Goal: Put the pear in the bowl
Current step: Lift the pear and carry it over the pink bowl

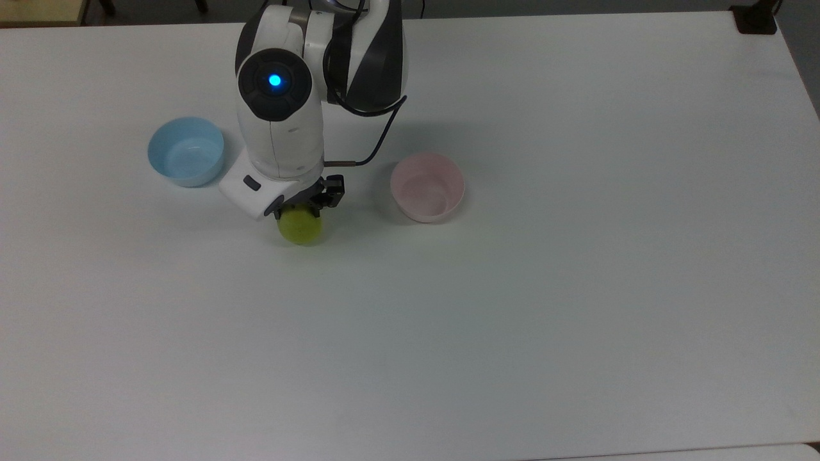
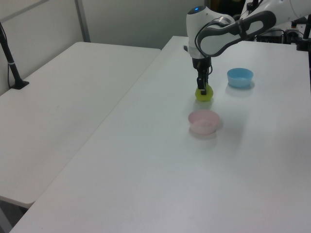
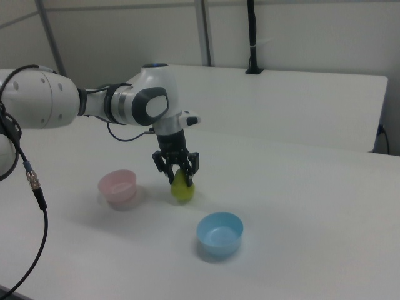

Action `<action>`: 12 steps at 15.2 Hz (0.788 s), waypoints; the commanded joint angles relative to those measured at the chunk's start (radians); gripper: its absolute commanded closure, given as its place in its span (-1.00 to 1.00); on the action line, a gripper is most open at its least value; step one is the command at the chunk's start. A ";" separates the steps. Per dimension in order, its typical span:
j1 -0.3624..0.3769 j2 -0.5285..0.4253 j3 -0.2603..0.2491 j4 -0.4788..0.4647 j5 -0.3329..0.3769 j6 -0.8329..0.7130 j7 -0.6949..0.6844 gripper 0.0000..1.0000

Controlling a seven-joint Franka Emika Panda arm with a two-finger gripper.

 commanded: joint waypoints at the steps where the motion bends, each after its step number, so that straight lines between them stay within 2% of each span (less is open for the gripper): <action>1: 0.017 -0.112 -0.014 -0.016 0.006 -0.041 0.025 0.60; 3: 0.026 -0.163 -0.011 -0.016 0.015 -0.061 0.045 0.61; 6: 0.125 -0.197 -0.008 -0.013 0.040 -0.105 0.103 0.61; 8: 0.202 -0.191 -0.008 -0.013 0.040 -0.110 0.176 0.60; 12: 0.291 -0.143 -0.006 -0.019 0.040 -0.109 0.241 0.57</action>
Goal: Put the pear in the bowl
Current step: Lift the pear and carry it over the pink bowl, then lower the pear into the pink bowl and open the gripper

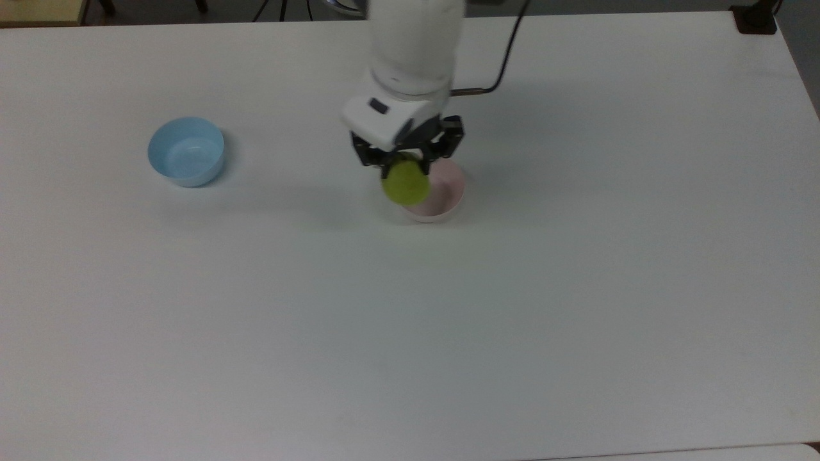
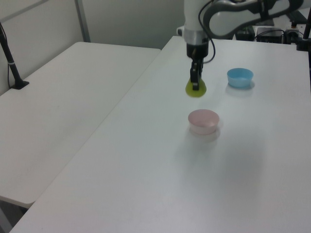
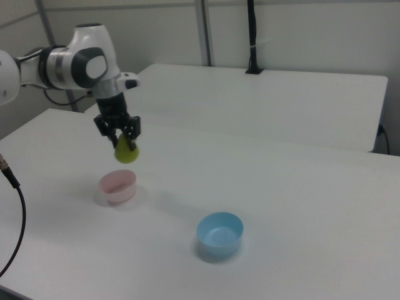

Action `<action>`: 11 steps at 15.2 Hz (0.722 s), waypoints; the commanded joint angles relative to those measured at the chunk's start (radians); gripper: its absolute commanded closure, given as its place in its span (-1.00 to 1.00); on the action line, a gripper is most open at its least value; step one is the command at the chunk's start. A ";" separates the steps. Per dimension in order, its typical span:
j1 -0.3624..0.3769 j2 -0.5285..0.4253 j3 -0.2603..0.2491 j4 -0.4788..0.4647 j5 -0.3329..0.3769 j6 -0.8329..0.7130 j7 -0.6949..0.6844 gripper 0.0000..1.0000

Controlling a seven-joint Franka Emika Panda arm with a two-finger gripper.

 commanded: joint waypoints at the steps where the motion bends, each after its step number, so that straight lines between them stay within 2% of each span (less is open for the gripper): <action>1: 0.070 0.043 -0.015 -0.017 0.010 -0.007 0.055 0.57; 4: 0.092 0.087 -0.015 -0.030 -0.002 0.003 0.051 0.48; 6: 0.093 0.085 -0.016 -0.049 -0.010 0.001 0.046 0.22; 7: 0.092 0.085 -0.016 -0.049 -0.010 -0.002 0.052 -0.12; 8: 0.092 0.085 -0.016 -0.049 -0.010 -0.005 0.055 -0.67; 9: 0.093 0.080 -0.016 -0.049 -0.011 -0.008 0.061 -1.00; 11: 0.090 0.062 -0.016 -0.044 -0.010 -0.023 0.063 -1.00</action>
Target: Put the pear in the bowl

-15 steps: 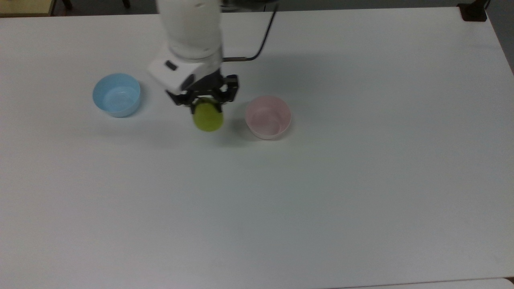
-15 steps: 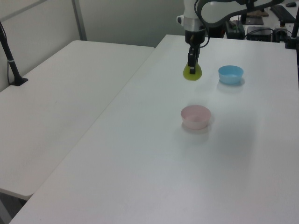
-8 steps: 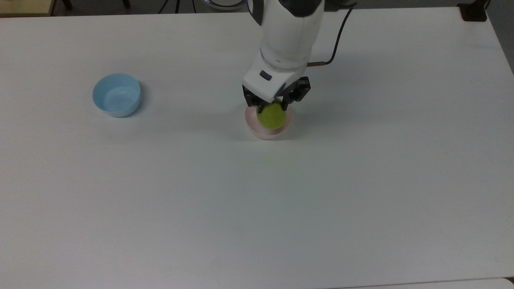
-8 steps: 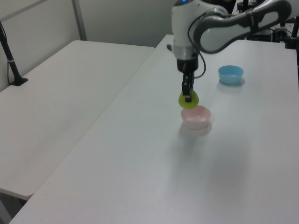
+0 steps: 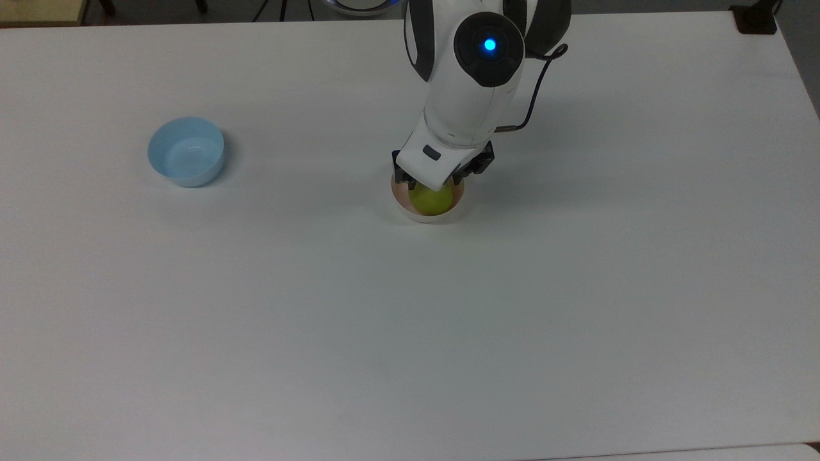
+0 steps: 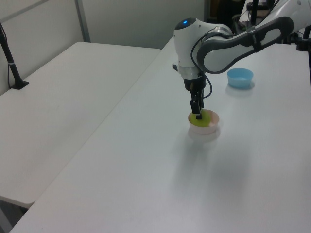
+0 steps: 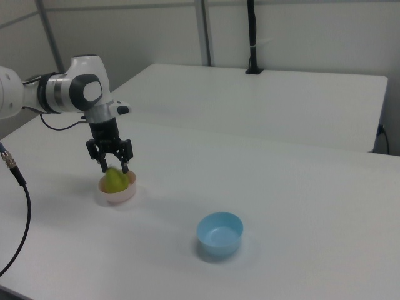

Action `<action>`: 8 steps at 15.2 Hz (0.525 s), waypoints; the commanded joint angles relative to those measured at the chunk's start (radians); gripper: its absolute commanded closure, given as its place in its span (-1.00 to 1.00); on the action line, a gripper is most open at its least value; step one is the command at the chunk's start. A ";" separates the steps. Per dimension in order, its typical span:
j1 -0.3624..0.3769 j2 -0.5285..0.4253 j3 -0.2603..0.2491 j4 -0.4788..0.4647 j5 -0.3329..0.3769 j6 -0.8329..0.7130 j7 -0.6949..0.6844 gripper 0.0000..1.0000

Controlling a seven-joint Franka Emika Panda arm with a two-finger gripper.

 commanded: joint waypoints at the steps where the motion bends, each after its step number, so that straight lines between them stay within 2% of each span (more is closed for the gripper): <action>1: 0.012 -0.067 -0.016 -0.011 -0.008 -0.040 0.018 -1.00; 3: -0.002 -0.140 -0.015 -0.011 -0.007 -0.065 0.041 -1.00; 5: -0.065 -0.231 0.000 -0.010 -0.005 -0.109 0.048 -1.00; 8: -0.258 -0.349 0.091 0.007 -0.013 -0.224 0.038 -1.00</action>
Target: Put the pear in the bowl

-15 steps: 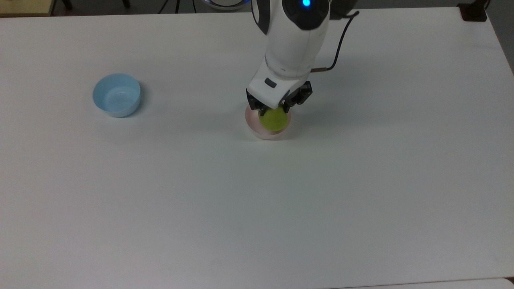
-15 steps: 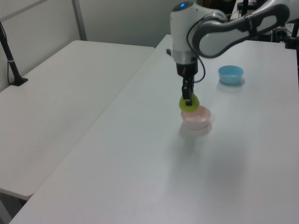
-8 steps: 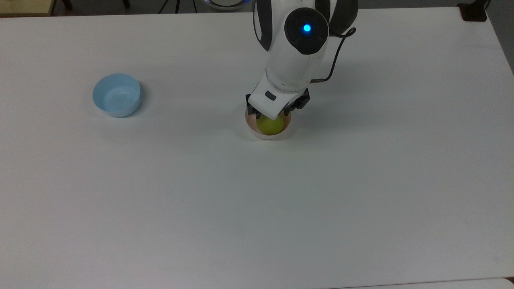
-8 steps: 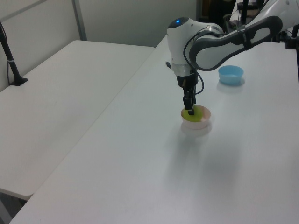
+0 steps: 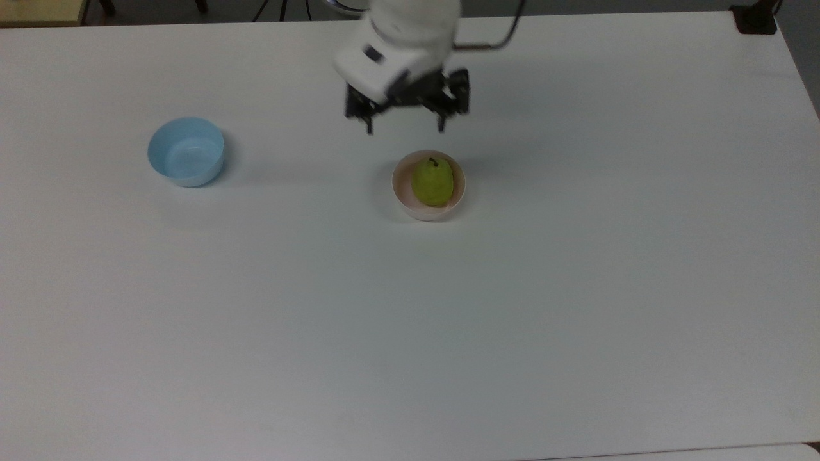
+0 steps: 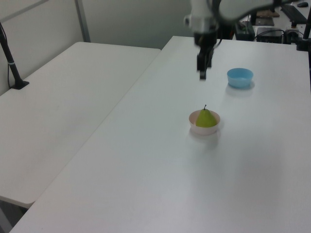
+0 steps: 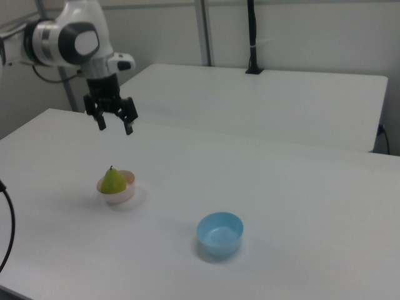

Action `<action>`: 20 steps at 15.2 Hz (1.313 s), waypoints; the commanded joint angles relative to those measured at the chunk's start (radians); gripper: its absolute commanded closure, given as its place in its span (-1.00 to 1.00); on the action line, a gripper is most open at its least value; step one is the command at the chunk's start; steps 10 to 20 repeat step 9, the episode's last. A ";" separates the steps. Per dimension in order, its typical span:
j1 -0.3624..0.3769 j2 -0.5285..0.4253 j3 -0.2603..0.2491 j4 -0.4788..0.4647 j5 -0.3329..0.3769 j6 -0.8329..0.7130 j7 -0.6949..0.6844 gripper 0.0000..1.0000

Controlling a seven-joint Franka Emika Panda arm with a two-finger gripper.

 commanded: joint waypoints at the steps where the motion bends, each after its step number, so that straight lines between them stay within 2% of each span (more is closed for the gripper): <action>1: -0.206 -0.139 0.112 -0.029 -0.011 -0.090 0.005 -1.00; 3: -0.300 -0.173 0.175 -0.031 -0.029 -0.136 -0.019 -1.00; 5: -0.340 -0.181 0.185 -0.032 -0.034 -0.162 -0.054 -1.00; 20: -0.344 -0.181 0.174 -0.031 -0.039 -0.165 -0.051 -1.00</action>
